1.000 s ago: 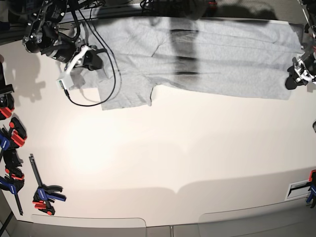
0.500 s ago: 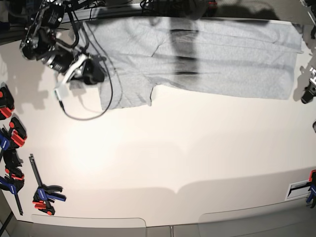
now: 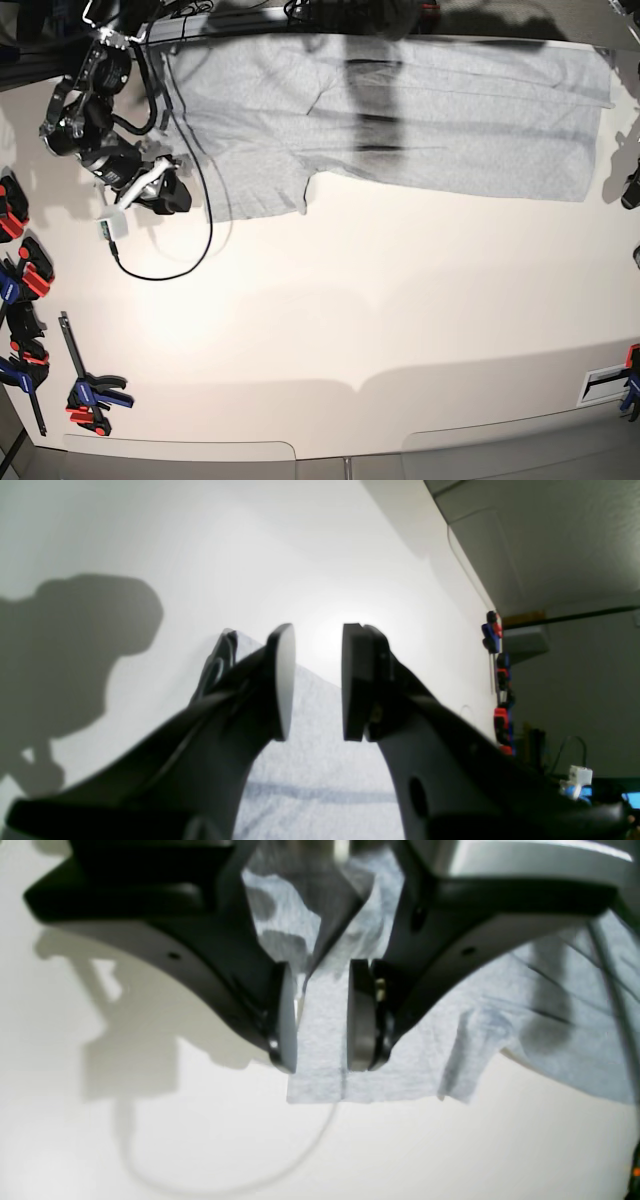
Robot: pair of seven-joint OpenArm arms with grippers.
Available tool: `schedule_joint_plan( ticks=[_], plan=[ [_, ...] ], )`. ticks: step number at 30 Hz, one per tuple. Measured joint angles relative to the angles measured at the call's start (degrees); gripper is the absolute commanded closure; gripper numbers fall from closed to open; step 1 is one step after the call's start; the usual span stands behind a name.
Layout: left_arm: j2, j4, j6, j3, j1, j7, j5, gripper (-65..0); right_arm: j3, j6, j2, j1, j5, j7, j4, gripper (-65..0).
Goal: Fold the T-shirt properly
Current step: 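Lower the folded edge onto the shirt and open the right gripper, then grasp the shirt's side edge with the right gripper and drag it inward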
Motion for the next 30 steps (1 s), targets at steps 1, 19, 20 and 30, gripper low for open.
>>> schedule_joint_plan(
  ticks=[1,19,20,30],
  plan=[
    [0.00,0.00,0.00,0.00,0.00,0.04,0.00,-14.7,0.00,0.00,0.00,0.87,0.00,0.24,-2.03,-16.4],
    [3.17,0.00,-0.02,0.00,0.02,0.66,0.04,-14.7,0.04,-5.25,-0.15,10.54,-7.50,4.20,-22.51,-16.0],
    [3.17,0.02,0.00,0.00,0.02,0.63,0.00,-14.7,0.28,-5.25,-0.28,10.67,-7.41,4.04,-22.80,-16.0],
    [3.17,0.00,0.00,0.00,0.04,0.63,0.00,-14.7,0.33,-5.16,-5.79,10.95,-6.21,3.61,-24.33,0.0]
  ],
)
